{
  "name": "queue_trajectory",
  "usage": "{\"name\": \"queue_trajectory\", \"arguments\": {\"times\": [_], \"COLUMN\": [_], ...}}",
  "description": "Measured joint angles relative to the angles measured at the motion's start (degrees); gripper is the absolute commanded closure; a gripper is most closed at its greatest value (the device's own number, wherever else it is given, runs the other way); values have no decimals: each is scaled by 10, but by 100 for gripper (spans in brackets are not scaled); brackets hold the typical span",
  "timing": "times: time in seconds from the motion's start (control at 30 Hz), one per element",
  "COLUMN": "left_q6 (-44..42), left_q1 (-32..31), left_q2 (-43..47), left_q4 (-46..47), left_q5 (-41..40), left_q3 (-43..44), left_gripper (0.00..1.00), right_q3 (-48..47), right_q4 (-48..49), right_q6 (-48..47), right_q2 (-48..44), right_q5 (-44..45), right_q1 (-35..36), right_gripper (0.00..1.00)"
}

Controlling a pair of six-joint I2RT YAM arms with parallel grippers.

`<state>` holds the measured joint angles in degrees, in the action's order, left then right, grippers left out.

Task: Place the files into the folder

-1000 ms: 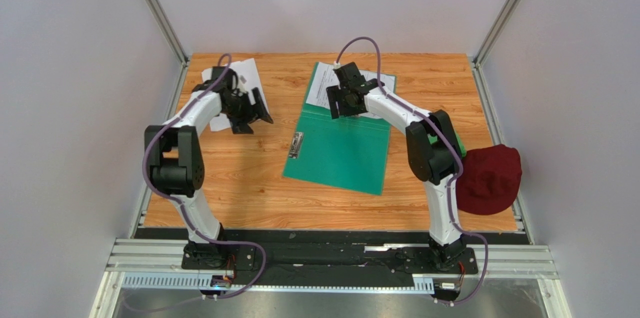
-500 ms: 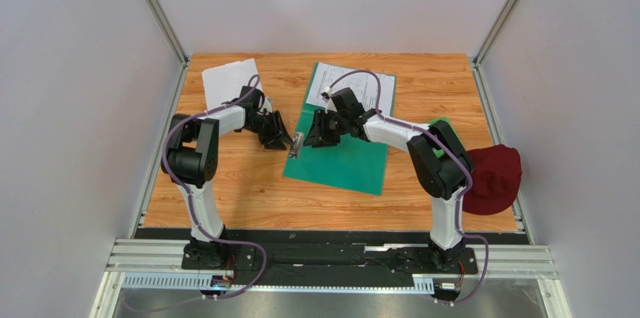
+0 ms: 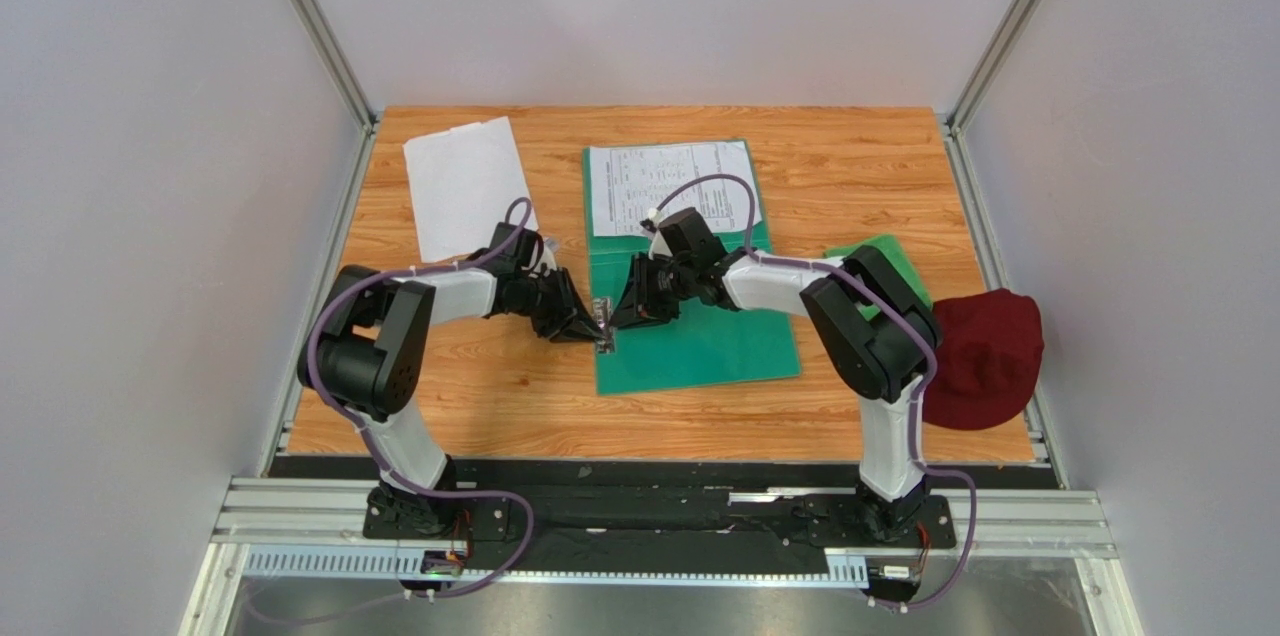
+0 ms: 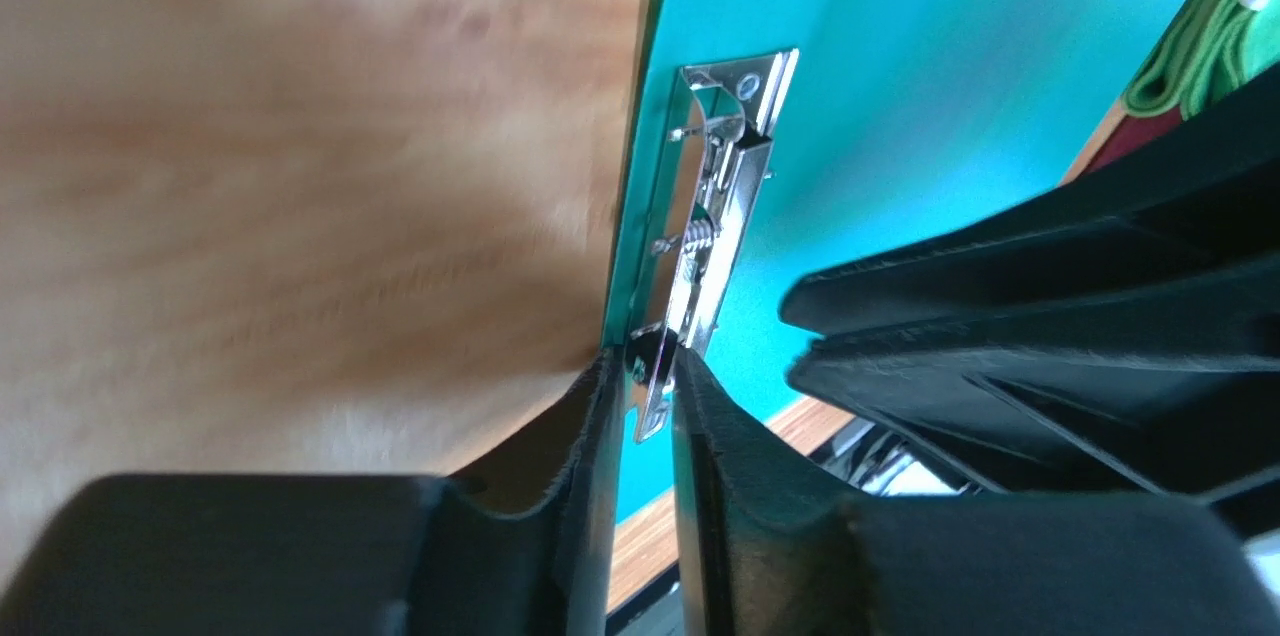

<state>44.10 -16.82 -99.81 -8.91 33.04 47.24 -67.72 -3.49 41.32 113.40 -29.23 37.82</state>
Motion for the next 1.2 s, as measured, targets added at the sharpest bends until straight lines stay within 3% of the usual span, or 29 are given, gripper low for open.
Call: {"name": "queue_trajectory", "arguments": {"times": [0.27,0.53,1.0,1.2], "left_q6": [-9,-40,-70,-70], "left_q1": [-1,-1,-23,-35], "left_q2": [35,-9,-60,-71], "left_q4": [-59,-92,-151,-160], "left_q5": [-35,-47,-129,-153], "left_q3": [29,134,166,180], "left_gripper": [52,65,76,90], "right_q3": [49,68,68,68], "right_q4": [18,42,38,42], "right_q6": [21,43,58,73], "right_q2": [-7,-39,-39,-39], "right_q5": [0,18,42,42], "right_q1": [27,56,55,55], "right_gripper": [69,75,75,76]}}
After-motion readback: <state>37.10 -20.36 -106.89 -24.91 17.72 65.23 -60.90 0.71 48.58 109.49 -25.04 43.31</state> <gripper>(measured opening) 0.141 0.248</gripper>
